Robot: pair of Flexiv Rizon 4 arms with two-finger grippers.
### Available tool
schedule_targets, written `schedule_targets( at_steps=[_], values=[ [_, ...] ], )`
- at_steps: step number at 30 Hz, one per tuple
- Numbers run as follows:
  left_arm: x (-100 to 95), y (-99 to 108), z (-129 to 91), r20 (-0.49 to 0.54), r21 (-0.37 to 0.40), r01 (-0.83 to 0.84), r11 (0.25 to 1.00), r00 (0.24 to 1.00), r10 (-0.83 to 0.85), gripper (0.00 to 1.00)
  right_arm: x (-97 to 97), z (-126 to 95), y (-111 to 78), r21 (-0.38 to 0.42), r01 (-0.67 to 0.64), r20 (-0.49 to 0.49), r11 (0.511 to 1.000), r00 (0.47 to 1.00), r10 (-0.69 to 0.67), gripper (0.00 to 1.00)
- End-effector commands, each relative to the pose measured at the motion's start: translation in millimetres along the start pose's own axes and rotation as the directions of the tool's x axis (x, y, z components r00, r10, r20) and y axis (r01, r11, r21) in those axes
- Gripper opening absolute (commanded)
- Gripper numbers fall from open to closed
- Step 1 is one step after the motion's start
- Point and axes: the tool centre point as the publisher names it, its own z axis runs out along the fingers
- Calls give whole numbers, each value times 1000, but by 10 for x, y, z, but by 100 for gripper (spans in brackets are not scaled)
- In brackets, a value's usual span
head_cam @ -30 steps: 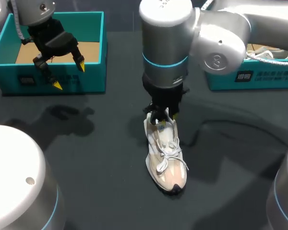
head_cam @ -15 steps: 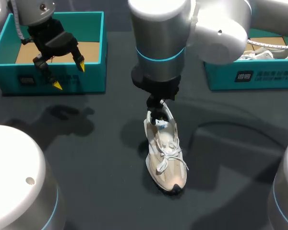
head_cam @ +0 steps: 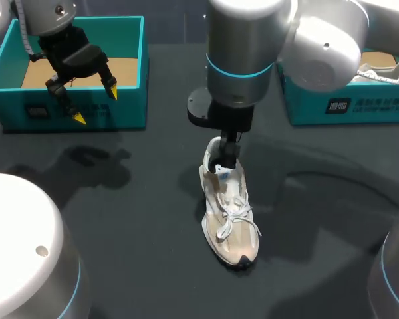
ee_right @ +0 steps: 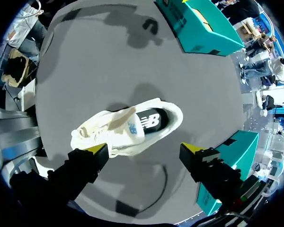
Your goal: Take the shoe out of the shoebox, open the shoe tongue, remove and reinsert the insole, then place the shoe into the shoebox
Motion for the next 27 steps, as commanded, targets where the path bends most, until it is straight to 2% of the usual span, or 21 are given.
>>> schedule_targets(
  at_steps=[1, 6, 12, 27],
  values=[
    [13, 0, -1, 1, -3, -1, 1000, 1000, 1, 100, -100, -1, 183, 52, 68, 24, 996, 997, -70, 100],
    [13, 0, -1, 1, -3, -1, 1000, 1000, 1, 100, -235, 37, 281, 79, 173, 64, 982, 982, -178, 100],
    [13, 0, -1, 1, -3, -1, 1000, 1000, 1, 100, -363, 171, 397, 98, 285, 60, 954, 955, -291, 100],
    [13, 0, -1, 1, -3, -1, 1000, 1000, 1, 100, -550, 532, 333, 82, 359, 38, 930, 931, -363, 100]
  ],
)
